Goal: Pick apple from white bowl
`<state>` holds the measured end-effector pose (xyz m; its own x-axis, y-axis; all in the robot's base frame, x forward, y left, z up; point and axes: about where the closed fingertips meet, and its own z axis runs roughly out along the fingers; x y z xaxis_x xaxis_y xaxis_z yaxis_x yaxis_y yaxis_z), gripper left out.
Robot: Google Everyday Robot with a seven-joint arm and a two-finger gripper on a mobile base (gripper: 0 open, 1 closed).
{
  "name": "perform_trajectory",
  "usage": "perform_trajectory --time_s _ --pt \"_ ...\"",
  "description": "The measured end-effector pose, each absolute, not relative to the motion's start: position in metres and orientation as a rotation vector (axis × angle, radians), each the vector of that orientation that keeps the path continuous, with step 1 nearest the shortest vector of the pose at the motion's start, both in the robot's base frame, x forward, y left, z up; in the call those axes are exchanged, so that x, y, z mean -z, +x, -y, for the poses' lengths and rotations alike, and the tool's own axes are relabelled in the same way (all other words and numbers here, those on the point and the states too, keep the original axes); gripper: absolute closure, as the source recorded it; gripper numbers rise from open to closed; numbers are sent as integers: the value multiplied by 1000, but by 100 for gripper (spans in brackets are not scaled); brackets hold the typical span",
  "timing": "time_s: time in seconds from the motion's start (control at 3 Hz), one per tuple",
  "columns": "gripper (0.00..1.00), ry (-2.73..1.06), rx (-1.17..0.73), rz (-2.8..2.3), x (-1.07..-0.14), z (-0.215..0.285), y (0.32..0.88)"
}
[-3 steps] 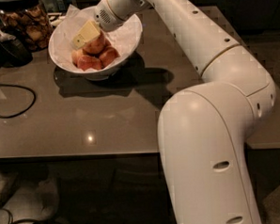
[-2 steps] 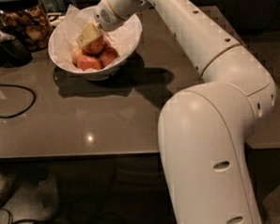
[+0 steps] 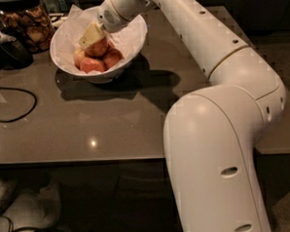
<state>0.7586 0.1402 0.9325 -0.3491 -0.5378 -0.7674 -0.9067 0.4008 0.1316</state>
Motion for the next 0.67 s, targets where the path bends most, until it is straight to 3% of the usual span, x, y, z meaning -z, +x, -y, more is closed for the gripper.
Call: perform_trajectory --time_s 0.67 --pt "100 -1241 -735 -2069 -943 -145 753"
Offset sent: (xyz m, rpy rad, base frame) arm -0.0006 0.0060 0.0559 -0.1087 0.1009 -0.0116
